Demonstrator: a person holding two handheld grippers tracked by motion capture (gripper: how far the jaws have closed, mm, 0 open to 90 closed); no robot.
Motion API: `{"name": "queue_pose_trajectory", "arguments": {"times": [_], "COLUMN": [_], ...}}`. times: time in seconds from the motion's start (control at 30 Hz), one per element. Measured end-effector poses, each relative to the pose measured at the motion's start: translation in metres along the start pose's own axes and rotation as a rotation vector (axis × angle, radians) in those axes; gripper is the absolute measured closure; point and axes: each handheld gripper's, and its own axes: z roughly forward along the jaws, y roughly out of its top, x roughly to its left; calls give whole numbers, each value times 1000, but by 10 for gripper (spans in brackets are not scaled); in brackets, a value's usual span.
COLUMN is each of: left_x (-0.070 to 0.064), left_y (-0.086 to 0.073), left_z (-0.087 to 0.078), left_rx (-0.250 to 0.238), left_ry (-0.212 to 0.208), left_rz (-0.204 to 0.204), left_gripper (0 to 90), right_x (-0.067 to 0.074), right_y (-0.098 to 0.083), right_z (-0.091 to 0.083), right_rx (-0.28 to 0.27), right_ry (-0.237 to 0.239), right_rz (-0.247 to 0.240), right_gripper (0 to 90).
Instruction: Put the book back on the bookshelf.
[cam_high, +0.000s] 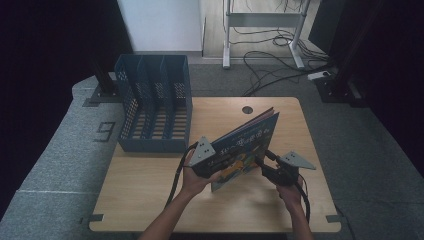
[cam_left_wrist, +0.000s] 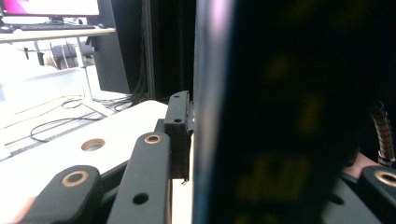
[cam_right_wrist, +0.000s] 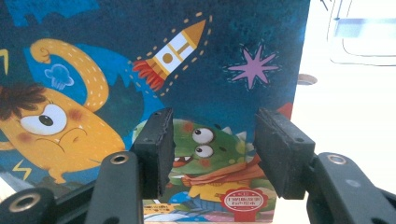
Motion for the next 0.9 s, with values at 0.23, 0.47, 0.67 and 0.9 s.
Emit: {"name": "queue_pose_trajectory", "arguments": {"times": [0.23,0.47,0.67,0.9], "left_x": [0,-4,-2,4], "left_y": [-2,-4,-3,1], "left_z": [1,0,-7,-19], "left_rx": [-29,-54,-61,-70], "left_ry": [15,41,60,71], "left_rz": [-12,13,2,-9], "left_gripper": [723,813,819,818], "right_x": [-1,-5,-10,-12], "right_y": [-1,-1,-1,-1], "right_z": [0,-3,-6,-7], "right_rx": [3,4,-6,-7], "right_ry": [-3,-10,-23,-28], "right_rz": [4,15,28,35], "right_gripper": [465,468,473,477]}}
